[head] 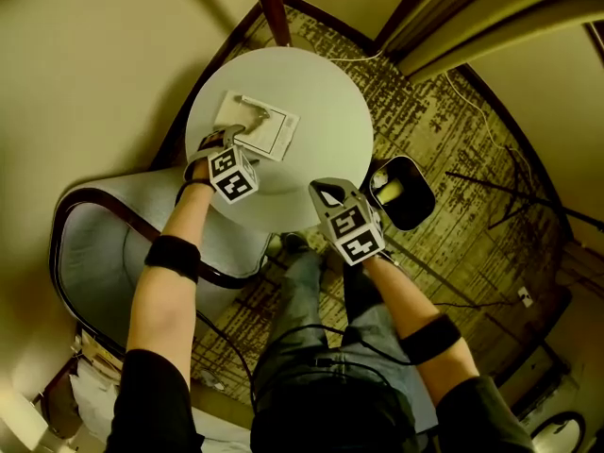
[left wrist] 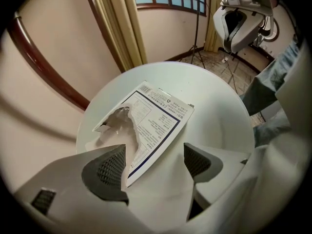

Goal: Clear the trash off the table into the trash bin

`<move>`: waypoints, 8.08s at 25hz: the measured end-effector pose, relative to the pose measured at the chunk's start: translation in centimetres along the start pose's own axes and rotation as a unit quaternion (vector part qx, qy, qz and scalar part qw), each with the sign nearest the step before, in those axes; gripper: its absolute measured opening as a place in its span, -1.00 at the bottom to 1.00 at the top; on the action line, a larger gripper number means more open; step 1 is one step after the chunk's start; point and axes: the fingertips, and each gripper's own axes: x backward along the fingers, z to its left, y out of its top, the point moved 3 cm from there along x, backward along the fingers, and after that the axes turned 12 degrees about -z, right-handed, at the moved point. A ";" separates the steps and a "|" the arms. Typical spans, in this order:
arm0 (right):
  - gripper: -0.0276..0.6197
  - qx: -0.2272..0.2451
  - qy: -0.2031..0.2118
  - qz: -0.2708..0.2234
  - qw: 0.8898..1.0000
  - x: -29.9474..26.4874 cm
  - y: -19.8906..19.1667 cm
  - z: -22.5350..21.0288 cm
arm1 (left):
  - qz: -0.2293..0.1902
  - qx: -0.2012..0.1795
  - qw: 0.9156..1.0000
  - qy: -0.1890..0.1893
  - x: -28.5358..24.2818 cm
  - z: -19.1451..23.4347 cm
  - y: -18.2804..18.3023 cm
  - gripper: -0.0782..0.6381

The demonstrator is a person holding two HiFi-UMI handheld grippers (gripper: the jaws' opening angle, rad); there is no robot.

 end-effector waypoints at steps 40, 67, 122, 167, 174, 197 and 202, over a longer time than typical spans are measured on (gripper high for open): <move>-0.91 0.051 0.010 -0.020 0.998 7.2 9.9 1.4 | -0.152 0.296 0.930 0.155 18.9 -3.4 10.3 -0.35; -0.91 0.033 -0.054 -0.072 0.995 18.0 13.4 -0.5 | -0.272 0.389 0.853 0.218 28.6 -10.1 19.6 -0.36; -0.91 -0.296 -0.353 -0.050 0.886 24.3 -39.4 -23.6 | -0.109 0.039 0.969 -0.218 -27.5 -34.4 32.4 -0.36; -0.91 -0.176 -0.299 -0.065 0.936 36.1 -10.0 -15.9 | -0.280 0.159 0.945 -0.051 9.0 -23.3 43.1 -0.78; -0.91 -0.116 -0.197 -0.081 0.970 31.4 -0.3 -11.6 | -0.293 0.245 0.922 0.064 17.8 -17.4 38.4 -0.78; -0.91 0.078 0.061 -0.078 0.992 17.2 16.9 2.8 | -0.276 0.467 0.761 0.356 35.7 -13.3 14.6 -0.78; -0.91 0.081 0.061 -0.079 0.992 16.7 17.5 3.3 | -0.273 0.463 0.762 0.362 35.9 -13.6 13.7 -0.78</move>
